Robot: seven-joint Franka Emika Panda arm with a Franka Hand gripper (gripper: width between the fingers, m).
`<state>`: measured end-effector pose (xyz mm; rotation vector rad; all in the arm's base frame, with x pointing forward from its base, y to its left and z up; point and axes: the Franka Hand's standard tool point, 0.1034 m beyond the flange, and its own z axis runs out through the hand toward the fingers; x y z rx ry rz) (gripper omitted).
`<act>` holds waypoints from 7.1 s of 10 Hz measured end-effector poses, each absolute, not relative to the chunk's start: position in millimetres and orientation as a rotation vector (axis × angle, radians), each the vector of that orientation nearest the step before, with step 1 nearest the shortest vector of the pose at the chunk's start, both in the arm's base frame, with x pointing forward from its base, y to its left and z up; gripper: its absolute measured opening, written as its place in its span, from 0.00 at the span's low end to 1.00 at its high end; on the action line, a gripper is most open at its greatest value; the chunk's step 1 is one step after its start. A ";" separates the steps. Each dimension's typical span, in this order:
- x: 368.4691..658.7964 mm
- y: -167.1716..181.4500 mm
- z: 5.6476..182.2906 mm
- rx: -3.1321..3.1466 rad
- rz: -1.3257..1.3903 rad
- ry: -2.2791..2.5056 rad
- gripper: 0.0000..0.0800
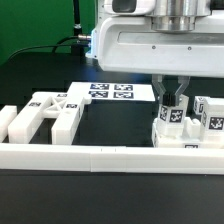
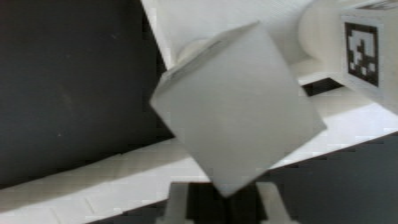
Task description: Assemble chair
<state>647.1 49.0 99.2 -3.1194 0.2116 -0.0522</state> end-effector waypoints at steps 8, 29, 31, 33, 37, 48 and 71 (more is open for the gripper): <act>638.8 54.5 110.0 -3.116 -0.025 -0.298 0.81; 639.1 53.1 85.3 -2.471 -0.089 1.637 0.75; 640.9 55.7 85.6 -2.761 -0.060 1.169 0.80; 641.3 54.1 85.4 -2.808 -0.078 1.058 0.81; 645.1 49.6 80.4 -3.003 -0.090 0.503 0.81; 646.6 46.4 79.4 -2.185 -0.007 2.027 0.36; 647.2 53.0 71.4 -2.291 -0.014 1.985 0.36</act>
Offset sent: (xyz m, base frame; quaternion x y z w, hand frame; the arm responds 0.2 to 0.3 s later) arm 0.0000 0.0000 0.0000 0.0000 0.0000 0.0000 1.0000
